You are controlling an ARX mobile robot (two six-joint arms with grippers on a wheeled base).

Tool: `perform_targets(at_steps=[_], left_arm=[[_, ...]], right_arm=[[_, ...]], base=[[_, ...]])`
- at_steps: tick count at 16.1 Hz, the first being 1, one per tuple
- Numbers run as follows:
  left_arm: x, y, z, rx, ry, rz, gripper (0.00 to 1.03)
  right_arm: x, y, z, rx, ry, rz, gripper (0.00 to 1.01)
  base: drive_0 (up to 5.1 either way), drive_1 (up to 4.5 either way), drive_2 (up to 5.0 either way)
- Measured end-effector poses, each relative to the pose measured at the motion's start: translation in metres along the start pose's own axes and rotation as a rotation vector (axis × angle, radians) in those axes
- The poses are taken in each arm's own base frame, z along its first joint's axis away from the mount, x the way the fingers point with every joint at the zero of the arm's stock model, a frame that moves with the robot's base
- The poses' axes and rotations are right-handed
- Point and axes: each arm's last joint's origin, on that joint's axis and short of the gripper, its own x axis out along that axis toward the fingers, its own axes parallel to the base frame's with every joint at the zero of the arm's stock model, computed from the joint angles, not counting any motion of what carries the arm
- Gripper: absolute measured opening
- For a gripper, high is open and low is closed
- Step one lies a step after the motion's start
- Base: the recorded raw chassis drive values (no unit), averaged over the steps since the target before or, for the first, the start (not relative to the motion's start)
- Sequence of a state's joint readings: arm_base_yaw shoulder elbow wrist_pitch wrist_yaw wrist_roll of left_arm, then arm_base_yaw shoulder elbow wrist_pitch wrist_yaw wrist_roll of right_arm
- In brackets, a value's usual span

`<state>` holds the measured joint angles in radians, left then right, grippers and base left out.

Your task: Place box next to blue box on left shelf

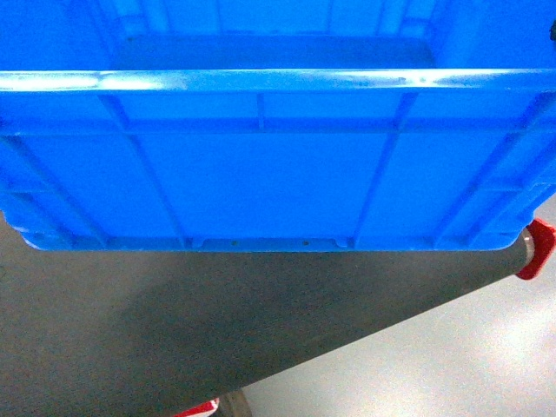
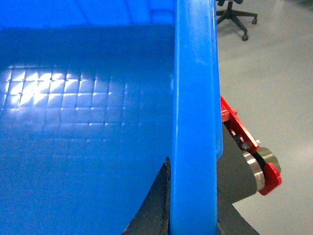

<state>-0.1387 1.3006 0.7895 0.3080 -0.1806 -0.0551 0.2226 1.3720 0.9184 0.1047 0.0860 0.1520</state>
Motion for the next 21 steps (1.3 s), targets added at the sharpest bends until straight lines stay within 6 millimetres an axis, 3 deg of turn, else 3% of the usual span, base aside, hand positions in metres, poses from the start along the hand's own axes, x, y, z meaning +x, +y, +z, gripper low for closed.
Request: perform_targets(at_steps=[21], left_arm=[[0.0,0.0,0.0002,0.0,-0.001,0.0,0.16]], right_arm=[[0.0,0.0,0.0,0.0,0.0,0.0,0.08]], base=[[-1.5,-1.55,-1.5]])
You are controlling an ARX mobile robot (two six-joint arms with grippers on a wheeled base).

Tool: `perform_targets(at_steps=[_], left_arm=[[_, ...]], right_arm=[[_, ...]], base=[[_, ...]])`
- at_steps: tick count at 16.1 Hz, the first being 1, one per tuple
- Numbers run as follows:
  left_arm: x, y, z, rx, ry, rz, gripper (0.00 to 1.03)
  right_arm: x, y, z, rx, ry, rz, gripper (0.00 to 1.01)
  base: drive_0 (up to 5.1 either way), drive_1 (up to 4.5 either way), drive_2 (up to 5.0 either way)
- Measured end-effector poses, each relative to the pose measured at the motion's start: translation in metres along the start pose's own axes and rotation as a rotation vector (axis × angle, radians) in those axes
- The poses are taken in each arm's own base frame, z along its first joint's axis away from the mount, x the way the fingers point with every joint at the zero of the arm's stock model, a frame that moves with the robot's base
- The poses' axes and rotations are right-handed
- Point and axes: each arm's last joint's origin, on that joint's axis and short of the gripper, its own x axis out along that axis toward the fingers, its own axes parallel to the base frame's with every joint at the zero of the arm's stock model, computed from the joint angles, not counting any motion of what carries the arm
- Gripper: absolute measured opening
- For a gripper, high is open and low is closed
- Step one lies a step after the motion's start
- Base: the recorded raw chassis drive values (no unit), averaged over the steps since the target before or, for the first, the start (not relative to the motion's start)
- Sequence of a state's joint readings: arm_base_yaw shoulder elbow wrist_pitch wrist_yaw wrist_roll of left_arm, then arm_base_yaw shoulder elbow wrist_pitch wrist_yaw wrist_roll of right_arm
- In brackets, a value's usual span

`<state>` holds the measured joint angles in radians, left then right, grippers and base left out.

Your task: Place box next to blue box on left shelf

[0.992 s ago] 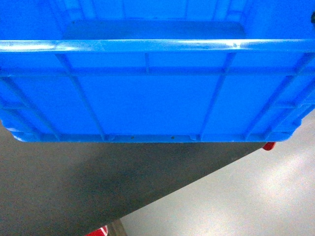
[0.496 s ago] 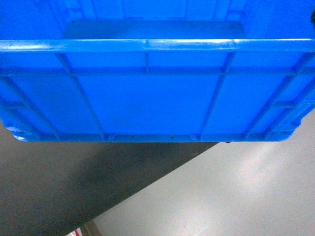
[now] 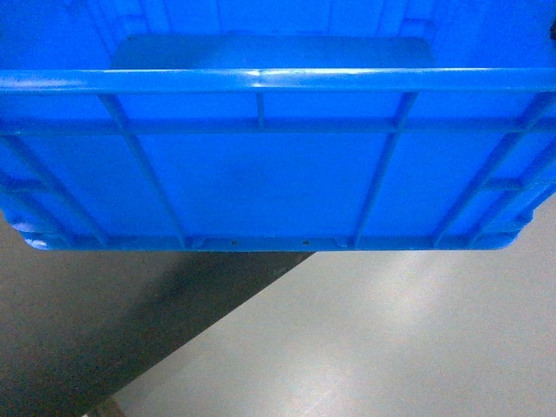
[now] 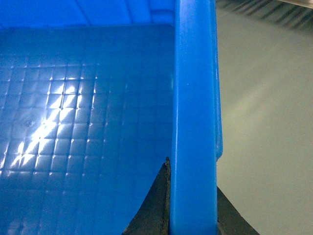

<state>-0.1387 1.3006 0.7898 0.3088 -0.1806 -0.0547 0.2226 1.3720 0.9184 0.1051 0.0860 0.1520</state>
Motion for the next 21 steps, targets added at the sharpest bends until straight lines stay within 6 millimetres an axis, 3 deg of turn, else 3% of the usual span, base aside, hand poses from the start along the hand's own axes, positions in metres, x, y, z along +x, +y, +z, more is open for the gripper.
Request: perform_targets(at_steps=[21], left_arm=[[0.0,0.0,-0.0002,0.001,0.001,0.0,0.16]], right_arm=[[0.0,0.0,0.0,0.0,0.0,0.0,0.07]], base=[[-1.6,-1.55,-1.6]])
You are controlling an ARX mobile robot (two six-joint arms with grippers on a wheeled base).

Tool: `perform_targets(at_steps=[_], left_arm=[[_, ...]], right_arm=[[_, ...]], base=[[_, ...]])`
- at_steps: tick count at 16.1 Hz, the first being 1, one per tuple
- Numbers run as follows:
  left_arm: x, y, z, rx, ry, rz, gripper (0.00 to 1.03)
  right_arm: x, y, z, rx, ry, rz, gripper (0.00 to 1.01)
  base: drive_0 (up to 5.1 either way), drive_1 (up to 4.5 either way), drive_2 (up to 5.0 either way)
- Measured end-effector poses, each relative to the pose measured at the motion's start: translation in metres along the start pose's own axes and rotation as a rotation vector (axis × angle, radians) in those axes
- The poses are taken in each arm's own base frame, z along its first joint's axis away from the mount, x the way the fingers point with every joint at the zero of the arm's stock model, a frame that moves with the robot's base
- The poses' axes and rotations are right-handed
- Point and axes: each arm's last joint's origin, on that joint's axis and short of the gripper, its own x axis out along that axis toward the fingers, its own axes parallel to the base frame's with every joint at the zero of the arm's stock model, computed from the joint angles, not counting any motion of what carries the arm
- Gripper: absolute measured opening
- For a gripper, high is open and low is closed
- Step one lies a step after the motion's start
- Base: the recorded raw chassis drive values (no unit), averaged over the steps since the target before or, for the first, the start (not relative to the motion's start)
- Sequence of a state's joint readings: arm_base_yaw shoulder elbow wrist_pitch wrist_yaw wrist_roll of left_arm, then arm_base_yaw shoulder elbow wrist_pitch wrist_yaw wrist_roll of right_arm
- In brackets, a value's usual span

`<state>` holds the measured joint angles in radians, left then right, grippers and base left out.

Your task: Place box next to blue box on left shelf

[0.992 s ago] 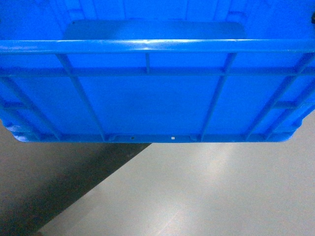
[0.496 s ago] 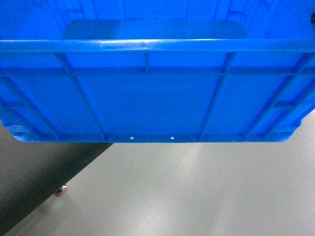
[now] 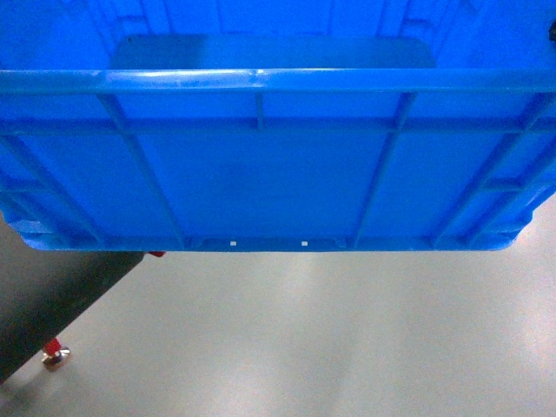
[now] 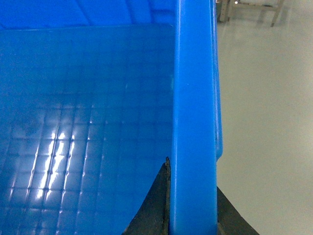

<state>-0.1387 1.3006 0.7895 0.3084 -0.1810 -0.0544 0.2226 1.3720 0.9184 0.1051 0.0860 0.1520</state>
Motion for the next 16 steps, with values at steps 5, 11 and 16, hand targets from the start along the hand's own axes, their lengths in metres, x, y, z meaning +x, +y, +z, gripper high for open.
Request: perform_targets(at_steps=[5,11,16], left_arm=[[0.0,0.0,0.0,0.0,0.0,0.0,0.16],[0.0,0.0,0.0,0.0,0.0,0.0,0.15],[0.0,0.0,0.0,0.0,0.0,0.0,0.15]], right_arm=[[0.0,0.0,-0.0001,0.0,0.001,0.0,0.07],[0.0,0.0,0.0,0.0,0.0,0.0,0.07],[0.0,0.0,0.0,0.0,0.0,0.0,0.07]], base=[[-1.6,-1.59,-1.6],[-1.6,-1.61,-1.6],[-1.6,-1.65,-1.6]])
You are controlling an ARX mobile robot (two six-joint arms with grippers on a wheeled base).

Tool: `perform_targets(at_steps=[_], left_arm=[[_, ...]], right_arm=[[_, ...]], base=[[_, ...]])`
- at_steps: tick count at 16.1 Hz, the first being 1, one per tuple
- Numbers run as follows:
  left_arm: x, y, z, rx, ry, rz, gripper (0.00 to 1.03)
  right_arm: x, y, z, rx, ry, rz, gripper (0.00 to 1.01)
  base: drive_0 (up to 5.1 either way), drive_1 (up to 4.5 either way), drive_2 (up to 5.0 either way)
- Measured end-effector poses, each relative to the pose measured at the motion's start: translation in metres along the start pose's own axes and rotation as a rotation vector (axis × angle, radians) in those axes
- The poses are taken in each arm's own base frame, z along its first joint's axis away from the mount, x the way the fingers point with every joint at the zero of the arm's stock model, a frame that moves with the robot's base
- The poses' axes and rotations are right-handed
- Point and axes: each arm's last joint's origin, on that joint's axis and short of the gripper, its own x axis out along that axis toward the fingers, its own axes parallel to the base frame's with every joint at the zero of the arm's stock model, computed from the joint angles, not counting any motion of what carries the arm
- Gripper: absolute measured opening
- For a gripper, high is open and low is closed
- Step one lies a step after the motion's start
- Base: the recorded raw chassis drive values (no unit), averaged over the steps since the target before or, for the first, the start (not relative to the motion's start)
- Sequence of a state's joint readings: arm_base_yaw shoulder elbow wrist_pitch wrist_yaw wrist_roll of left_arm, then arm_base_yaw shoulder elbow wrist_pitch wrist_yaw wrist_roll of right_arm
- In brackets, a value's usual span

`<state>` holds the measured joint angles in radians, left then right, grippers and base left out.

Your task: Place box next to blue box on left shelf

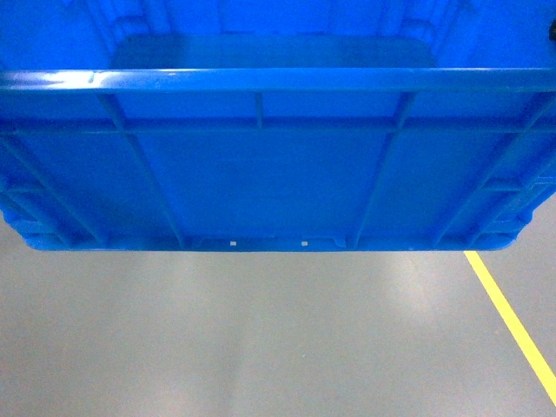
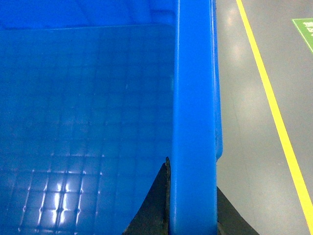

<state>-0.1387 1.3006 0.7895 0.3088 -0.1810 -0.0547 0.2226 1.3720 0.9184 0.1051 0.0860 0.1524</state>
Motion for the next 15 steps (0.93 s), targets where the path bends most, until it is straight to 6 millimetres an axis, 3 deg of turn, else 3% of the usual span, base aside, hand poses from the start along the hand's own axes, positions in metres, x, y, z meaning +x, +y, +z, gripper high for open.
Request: perform_targets(at_steps=[4,15], left_arm=[[0.0,0.0,0.0,0.0,0.0,0.0,0.15],[-0.0004,-0.0006,0.0004,0.001,-0.003,0.0,0.15]], right_arm=[[0.0,0.0,-0.0001,0.0,0.001,0.0,0.07],[-0.001,0.0,0.0008,0.001,-0.004,0.0,0.07]], base=[[-1.1,-1.07,-1.1],[0.1,4.4,-4.1]])
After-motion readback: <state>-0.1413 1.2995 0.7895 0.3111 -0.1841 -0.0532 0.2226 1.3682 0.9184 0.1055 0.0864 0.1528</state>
